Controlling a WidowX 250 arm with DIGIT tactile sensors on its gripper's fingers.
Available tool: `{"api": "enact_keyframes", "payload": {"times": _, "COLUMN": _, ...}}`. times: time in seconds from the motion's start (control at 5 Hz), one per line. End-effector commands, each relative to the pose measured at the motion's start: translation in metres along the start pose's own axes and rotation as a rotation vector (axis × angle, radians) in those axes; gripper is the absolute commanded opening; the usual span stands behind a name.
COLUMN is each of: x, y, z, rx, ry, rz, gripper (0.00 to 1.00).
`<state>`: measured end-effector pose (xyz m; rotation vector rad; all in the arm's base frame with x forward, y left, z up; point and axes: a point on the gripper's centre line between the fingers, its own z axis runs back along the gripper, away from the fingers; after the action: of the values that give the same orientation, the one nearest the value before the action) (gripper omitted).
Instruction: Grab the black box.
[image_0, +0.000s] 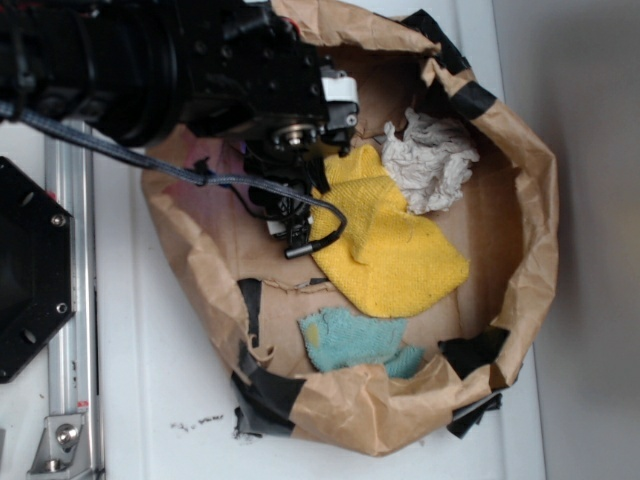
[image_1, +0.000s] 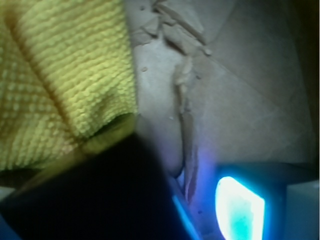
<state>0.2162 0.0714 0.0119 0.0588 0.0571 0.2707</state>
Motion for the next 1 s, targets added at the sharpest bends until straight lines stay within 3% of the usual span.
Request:
{"api": "enact_keyframes", "payload": {"times": 0.0, "x": -0.012, "y": -0.017, "z": -0.004, "rx": 0.000, "ry": -0.022, "rz": -0.044, "gripper": 0.00}}
{"api": "enact_keyframes", "payload": {"times": 0.2, "x": -0.015, "y": -0.012, "z": 0.008, "rx": 0.020, "ry": -0.038, "rz": -0.065, "gripper": 0.00}}
{"api": "enact_keyframes", "payload": {"times": 0.4, "x": -0.021, "y": -0.004, "z": 0.043, "rx": 0.039, "ry": -0.112, "rz": -0.094, "gripper": 0.00}}
{"api": "enact_keyframes", "payload": {"times": 0.6, "x": -0.022, "y": -0.005, "z": 0.092, "rx": 0.065, "ry": -0.194, "rz": -0.138, "gripper": 0.00}}
{"api": "enact_keyframes", "payload": {"times": 0.8, "x": -0.018, "y": -0.017, "z": 0.140, "rx": 0.073, "ry": -0.202, "rz": -0.194, "gripper": 0.00}}
